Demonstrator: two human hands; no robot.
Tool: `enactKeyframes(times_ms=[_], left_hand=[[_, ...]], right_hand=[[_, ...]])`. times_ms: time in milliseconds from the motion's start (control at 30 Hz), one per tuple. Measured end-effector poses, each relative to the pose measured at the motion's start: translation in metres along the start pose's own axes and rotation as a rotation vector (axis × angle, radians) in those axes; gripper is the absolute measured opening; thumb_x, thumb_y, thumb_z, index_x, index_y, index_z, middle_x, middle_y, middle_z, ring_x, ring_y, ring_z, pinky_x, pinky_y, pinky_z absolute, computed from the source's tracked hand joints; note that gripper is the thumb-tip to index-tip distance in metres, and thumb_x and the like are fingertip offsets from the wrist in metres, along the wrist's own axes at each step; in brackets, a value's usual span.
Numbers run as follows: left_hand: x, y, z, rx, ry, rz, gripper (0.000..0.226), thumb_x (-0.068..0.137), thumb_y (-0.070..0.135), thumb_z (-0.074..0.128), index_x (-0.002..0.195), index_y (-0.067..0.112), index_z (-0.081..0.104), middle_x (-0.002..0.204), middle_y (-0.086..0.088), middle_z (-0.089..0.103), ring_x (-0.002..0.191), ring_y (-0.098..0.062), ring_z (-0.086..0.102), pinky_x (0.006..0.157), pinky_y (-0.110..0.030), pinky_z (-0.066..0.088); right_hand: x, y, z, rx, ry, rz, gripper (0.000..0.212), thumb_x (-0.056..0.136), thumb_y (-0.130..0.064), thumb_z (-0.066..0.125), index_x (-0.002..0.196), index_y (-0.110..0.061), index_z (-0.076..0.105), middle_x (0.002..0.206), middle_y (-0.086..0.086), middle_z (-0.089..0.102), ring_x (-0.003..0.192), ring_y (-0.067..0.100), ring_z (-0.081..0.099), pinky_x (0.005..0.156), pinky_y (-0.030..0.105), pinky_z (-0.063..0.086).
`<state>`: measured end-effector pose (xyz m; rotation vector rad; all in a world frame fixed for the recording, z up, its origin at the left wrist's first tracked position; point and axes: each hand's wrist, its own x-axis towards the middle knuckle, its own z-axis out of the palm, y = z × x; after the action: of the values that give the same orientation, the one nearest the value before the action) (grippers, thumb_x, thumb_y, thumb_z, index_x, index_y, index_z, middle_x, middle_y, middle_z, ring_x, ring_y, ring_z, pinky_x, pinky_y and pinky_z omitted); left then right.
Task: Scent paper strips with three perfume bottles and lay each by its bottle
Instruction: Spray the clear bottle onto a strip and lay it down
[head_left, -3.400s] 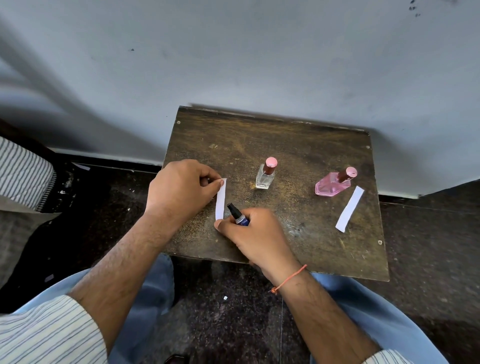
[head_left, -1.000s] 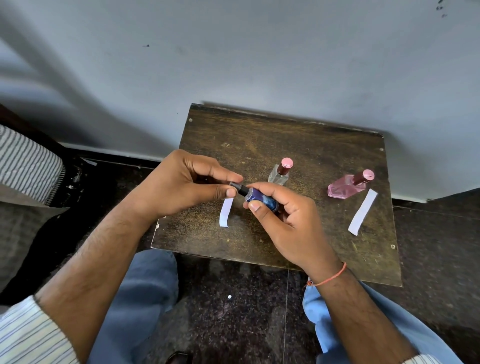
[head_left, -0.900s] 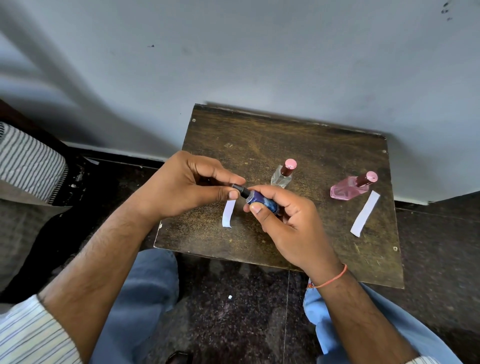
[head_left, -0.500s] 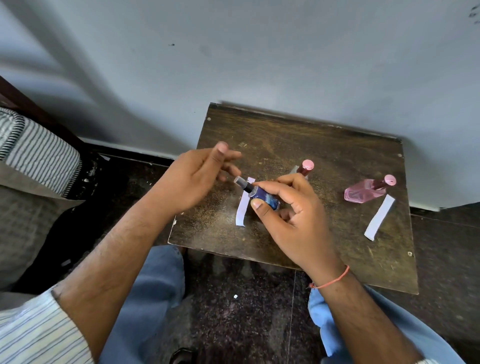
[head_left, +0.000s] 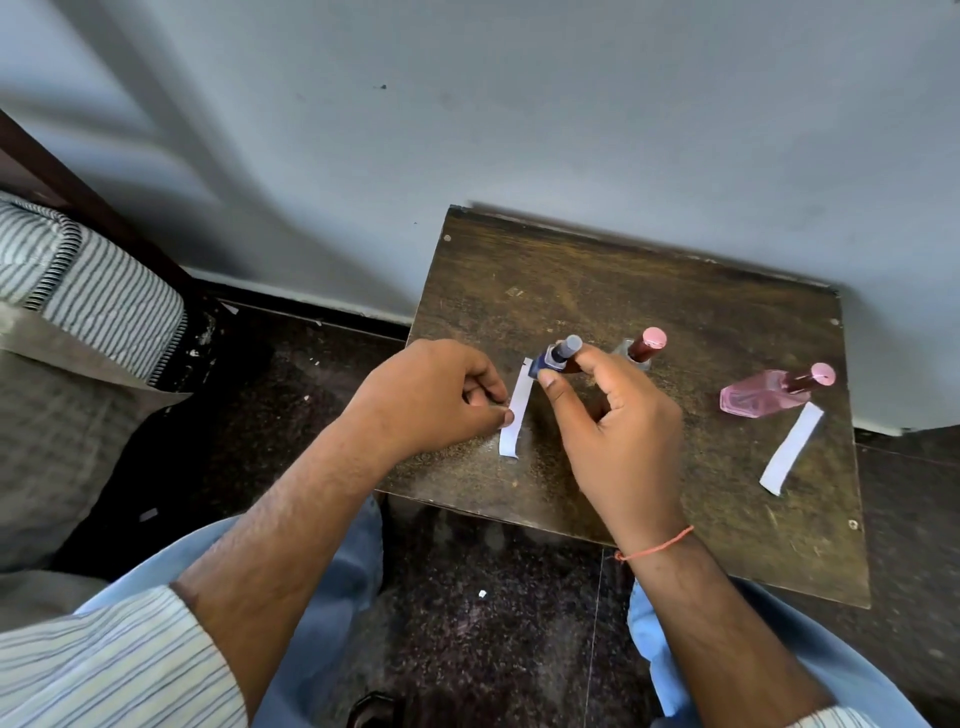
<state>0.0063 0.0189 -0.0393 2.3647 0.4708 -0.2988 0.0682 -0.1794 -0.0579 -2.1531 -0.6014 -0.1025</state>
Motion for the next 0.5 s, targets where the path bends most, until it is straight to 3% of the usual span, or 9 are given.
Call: enactKeyframes(times_ms=[133,200,367,500], left_hand=[[0.001,0.000,0.001,-0.009,-0.006,-0.018,0.018,0.080,0.050,0.087,0.090,0.038,0.078,0.076,0.020,0.076,0.076,0.009,0.067,0.082,-0.031,0.063],[0.002,0.001,0.001,-0.006,-0.007,-0.032,0.018,0.079,0.051,0.088,0.089,0.039,0.078,0.076,0.021,0.075,0.075,0.009,0.067,0.082,-0.031,0.064],[0.002,0.001,0.002,-0.013,-0.002,-0.053,0.018,0.079,0.052,0.087,0.089,0.040,0.077,0.075,0.022,0.075,0.074,0.010,0.067,0.080,-0.031,0.064],[0.003,0.002,0.003,-0.018,-0.003,-0.060,0.017,0.080,0.050,0.087,0.088,0.040,0.077,0.075,0.021,0.075,0.074,0.010,0.067,0.081,-0.033,0.065]], right_hand=[[0.003,-0.001,0.005,-0.072,0.029,-0.014,0.022,0.096,-0.020,0.083,0.116,-0.012,0.081,0.104,-0.004,0.081,0.088,-0.007,0.058,0.079,-0.001,0.037],[0.004,-0.002,0.008,-0.101,0.017,-0.022,0.022,0.098,-0.022,0.081,0.117,-0.012,0.081,0.102,-0.002,0.081,0.083,-0.001,0.062,0.074,0.006,0.039],[0.006,0.000,0.015,-0.163,-0.012,-0.021,0.023,0.099,-0.027,0.079,0.118,-0.013,0.080,0.103,-0.001,0.080,0.090,0.021,0.076,0.074,0.038,0.059],[0.007,0.002,0.017,-0.218,-0.045,-0.012,0.022,0.101,-0.029,0.076,0.118,-0.016,0.078,0.102,-0.003,0.078,0.088,0.022,0.074,0.070,0.041,0.059]])
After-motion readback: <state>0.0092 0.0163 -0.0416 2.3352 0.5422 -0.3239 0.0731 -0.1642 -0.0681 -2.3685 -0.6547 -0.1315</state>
